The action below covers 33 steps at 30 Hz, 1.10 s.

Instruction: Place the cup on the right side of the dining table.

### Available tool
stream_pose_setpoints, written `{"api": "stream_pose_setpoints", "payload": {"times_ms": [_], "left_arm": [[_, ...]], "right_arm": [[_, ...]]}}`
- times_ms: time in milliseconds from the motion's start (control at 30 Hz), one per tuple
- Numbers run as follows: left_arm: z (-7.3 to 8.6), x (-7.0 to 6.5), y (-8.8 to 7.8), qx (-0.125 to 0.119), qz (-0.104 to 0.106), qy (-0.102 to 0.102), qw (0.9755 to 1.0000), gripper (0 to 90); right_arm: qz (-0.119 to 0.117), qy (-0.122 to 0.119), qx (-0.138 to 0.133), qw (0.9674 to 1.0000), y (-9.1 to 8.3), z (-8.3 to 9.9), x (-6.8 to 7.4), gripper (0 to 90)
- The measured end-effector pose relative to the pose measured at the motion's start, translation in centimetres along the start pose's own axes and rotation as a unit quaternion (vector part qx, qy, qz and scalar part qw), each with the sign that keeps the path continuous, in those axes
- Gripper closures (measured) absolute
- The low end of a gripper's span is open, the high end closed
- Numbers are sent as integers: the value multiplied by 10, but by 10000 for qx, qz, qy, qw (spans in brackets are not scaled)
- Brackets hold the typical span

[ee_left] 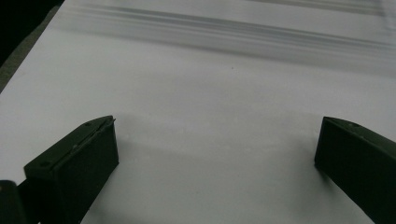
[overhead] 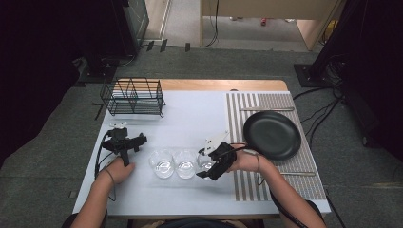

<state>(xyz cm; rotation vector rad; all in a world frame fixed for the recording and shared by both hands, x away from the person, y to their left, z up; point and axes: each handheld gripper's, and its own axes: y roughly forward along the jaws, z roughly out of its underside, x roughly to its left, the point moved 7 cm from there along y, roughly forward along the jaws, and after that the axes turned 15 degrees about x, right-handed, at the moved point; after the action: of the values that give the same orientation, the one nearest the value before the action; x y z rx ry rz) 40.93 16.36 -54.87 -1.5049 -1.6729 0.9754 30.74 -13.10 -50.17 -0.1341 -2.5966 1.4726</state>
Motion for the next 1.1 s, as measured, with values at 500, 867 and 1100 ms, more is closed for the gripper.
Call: {"api": "stream_pose_setpoints", "payload": {"times_ms": [500,867,1100], "left_arm": [[0,0,0,1,-2,2,10000,0],[0,0,0,-1,-2,0,10000,0],[0,0,0,-1,-1,1,10000,0]], "right_arm": [[24,18,28,10000,-1,0,0,183],[74,1,-32,10000,-5,-1,-1,183],[120,45,-47,9999,-7,0,-3,183]]}}
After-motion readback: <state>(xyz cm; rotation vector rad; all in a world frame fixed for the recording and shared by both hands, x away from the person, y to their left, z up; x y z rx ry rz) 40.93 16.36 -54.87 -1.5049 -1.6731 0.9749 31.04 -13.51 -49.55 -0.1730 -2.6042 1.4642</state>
